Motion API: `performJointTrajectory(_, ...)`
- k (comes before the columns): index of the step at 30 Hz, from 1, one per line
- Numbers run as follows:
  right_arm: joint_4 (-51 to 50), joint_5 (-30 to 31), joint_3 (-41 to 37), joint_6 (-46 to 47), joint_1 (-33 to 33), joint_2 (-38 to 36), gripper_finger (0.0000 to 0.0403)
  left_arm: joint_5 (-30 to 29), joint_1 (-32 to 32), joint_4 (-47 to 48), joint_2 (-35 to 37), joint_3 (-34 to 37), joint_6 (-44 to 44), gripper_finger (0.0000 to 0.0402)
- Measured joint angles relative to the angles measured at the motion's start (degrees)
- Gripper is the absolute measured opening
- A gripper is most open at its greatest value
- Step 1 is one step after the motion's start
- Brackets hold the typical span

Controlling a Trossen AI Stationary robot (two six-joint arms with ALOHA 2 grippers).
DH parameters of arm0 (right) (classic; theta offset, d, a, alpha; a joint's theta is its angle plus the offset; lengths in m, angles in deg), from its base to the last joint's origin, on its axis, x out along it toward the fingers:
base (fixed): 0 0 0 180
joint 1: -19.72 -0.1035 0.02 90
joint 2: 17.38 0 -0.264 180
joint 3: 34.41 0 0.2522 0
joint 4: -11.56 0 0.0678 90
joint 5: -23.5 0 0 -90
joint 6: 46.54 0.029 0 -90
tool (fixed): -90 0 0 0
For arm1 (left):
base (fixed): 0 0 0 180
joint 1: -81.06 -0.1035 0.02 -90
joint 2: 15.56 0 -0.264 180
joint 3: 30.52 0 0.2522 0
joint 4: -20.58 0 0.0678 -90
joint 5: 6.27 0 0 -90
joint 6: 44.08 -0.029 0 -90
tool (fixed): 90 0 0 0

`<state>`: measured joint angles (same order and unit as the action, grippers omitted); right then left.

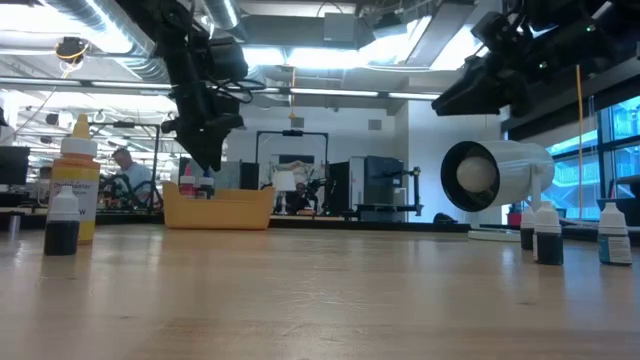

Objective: Pick & Place food coloring
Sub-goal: Put the large purple food coloring bottle into the yellow bin

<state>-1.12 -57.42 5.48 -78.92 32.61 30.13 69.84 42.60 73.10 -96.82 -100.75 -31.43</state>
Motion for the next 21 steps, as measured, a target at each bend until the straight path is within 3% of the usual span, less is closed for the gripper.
performJointTrajectory(10,3.2,0.0,0.0,-1.8,5.9,0.0,0.0173,-3.6,0.0,-4.4,-7.0,0.0,0.1,0.0149)
performJointTrajectory(21,3.9,-0.1,0.0,-2.6,8.7,0.0,0.0173,-2.3,-0.3,-5.6,-10.3,0.0,-1.3,0.015)
